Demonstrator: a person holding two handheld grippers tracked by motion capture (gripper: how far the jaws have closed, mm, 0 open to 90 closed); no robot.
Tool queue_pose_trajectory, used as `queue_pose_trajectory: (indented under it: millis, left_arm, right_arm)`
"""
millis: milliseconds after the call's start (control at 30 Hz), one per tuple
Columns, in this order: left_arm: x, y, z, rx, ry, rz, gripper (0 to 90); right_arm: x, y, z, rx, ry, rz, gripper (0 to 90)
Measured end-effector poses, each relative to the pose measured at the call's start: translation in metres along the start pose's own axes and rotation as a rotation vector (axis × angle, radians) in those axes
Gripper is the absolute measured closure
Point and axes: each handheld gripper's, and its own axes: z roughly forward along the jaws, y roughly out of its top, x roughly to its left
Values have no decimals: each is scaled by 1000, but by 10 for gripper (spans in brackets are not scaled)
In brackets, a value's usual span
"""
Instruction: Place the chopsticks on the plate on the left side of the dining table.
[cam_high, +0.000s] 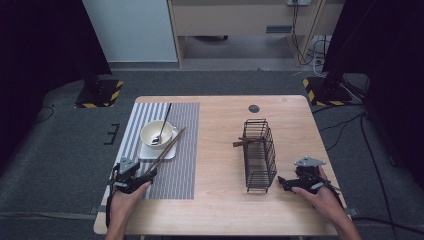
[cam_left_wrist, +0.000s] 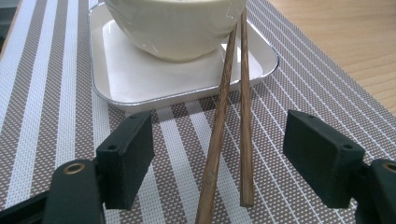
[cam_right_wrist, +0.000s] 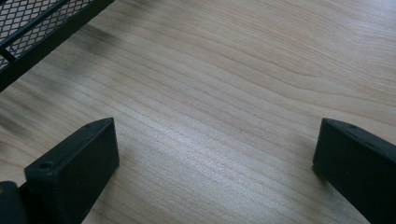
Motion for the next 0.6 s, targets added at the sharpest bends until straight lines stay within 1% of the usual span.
queue_pose_trajectory:
  millis: [33,100,367,433,600]
  left_arm:
    - [0,0,1,7,-4,6,231]
    - [-1,-1,1,13,0,18,220]
    - [-3,-1,3,28,-4,32,202]
    - [-3,-1,3,30,-5,28,194]
    - [-3,-2,4,33,-20,37,167]
  right_arm:
    - [0,0,0,0,1,0,1]
    - [0,0,0,0,0,0,1]
    - [0,0,0,-1,0,2,2]
    - [0,0,0,0,0,0,2]
    - [0,0,0,-1,-1,3,2]
